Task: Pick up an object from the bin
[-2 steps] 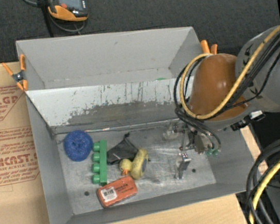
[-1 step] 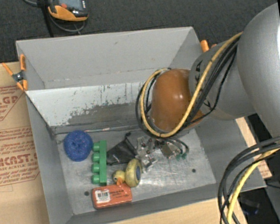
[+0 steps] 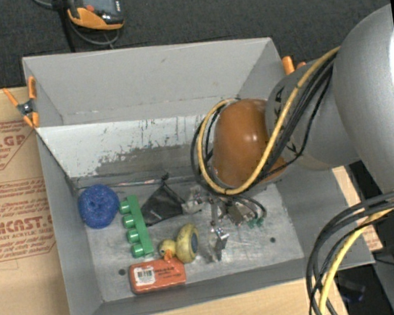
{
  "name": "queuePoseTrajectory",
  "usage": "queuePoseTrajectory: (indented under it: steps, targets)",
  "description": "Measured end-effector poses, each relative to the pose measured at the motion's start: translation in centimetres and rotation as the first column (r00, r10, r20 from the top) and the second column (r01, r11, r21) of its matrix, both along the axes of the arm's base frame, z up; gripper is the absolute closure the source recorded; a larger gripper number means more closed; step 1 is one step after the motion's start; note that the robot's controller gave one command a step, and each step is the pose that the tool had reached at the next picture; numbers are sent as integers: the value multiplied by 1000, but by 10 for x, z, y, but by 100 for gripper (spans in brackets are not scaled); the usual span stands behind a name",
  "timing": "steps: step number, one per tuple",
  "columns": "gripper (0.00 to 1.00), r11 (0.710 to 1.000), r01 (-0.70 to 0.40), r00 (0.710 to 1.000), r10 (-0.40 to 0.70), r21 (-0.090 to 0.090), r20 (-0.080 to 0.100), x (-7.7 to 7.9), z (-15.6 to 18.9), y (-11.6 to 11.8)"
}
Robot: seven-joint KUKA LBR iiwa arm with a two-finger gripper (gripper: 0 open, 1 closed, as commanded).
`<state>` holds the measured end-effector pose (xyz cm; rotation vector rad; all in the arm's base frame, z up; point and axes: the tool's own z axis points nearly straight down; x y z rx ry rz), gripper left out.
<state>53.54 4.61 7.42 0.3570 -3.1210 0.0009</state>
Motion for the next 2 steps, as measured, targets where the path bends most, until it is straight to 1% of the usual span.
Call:
queuePoseTrajectory:
  steps: [1,2]
  targets:
    - [0,1000,1,1000,-1,0,0,0,0,0]
    - [100,953,-305,952,304,-2,26,-34,0,60]
